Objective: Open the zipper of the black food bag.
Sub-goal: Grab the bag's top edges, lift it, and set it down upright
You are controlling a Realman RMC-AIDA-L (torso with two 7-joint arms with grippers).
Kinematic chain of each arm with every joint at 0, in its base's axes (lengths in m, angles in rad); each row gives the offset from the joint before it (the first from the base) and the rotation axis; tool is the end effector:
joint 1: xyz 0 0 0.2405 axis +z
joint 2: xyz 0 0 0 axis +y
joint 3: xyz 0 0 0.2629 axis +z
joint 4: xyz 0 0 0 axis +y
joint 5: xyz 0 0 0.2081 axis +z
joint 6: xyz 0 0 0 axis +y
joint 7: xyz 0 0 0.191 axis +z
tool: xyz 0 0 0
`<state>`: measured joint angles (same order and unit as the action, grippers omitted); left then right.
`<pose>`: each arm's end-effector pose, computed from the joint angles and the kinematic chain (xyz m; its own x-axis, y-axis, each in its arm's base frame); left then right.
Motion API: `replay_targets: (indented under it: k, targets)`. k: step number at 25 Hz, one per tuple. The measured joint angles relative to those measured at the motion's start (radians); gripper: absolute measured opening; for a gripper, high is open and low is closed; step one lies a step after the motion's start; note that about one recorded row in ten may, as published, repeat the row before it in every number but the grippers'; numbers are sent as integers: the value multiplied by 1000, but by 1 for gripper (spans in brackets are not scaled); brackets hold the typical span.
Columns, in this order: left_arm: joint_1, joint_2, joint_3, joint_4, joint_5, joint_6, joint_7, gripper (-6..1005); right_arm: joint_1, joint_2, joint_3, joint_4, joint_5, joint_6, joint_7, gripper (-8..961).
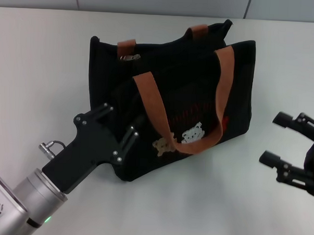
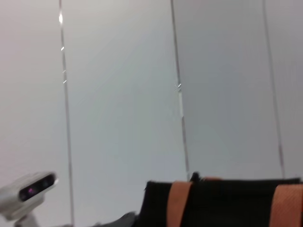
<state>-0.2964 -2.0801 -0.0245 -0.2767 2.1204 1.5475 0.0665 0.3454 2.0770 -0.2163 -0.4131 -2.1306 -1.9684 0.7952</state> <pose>-0.2489 0.2502 -0.1050 0.7151 -0.2392 0.6568 0.3896 -0.6437 -0.6587 0.2725 0.2457 -0.0199 0.6388 -0.0226 -0.7690 -0.3400 -0.9050 -0.2558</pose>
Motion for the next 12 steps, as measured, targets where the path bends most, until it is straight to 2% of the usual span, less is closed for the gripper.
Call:
replay_targets:
  k: [5,12]
  targets:
    - [5,0,-7,-16,-1,2,70,296,5,0,147,116,25,9,-102,824]
    - [1,0,-17,-31,2,16,168,250,35,9,238,305,217,89,-207,824]
